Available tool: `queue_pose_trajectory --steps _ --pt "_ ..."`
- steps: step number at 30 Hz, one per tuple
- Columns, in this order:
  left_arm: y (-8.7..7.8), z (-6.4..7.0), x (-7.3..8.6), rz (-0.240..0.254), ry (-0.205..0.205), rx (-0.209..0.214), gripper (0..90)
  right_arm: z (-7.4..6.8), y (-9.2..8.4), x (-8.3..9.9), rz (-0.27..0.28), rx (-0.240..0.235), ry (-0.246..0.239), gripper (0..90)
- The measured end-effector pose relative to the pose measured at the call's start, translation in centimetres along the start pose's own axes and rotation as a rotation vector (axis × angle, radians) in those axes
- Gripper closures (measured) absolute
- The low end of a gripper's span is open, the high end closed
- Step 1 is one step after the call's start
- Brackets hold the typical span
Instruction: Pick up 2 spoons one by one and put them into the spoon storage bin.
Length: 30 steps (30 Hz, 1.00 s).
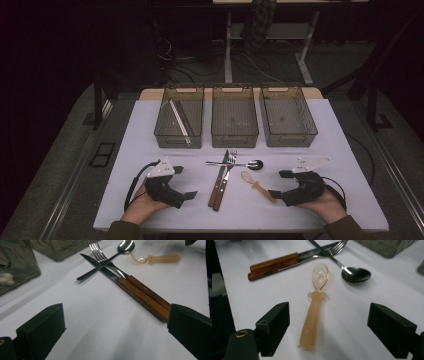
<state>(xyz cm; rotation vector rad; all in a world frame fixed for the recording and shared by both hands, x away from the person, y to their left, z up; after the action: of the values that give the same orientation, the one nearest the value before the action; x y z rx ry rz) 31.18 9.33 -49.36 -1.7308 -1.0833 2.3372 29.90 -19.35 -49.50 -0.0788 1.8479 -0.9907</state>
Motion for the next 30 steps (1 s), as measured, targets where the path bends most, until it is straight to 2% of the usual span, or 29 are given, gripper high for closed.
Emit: queue_pose_trajectory --steps 5,10,19,24,27,30 --pt "0.1 0.0 0.0 -0.001 0.002 -0.002 0.0 -0.6 0.8 0.7 -0.055 0.001 -0.020 22.7" --pt "0.2 0.2 -0.1 -0.003 0.004 0.005 0.0 -1.0 1.1 1.0 -0.083 -0.034 -0.024 35.2" --pt "0.5 0.5 -0.2 -0.004 0.007 0.013 0.0 -1.6 2.0 1.7 -0.150 -0.047 -0.057 48.8" --pt "0.6 0.5 -0.2 -0.005 0.007 0.014 0.0 -1.6 2.2 1.8 -0.175 -0.004 -0.109 57.7" --pt "0.6 0.5 -0.2 -0.006 0.008 0.015 0.0 -1.7 2.3 1.9 -0.191 0.025 -0.168 58.4" --pt "0.6 0.6 -0.2 -0.009 0.010 0.015 0.0 -1.7 2.3 1.9 -0.210 0.038 -0.177 58.8"
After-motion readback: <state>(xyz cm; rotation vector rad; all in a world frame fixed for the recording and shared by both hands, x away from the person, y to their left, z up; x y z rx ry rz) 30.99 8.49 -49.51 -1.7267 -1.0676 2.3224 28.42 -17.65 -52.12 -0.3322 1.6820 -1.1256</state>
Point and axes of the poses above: each handheld gripper's, and its own axes: y roughly forward along the jaws, x roughly out of its underside, z roughly to its right, the point moved 10 cm from there along y, roughly forward along the jaws
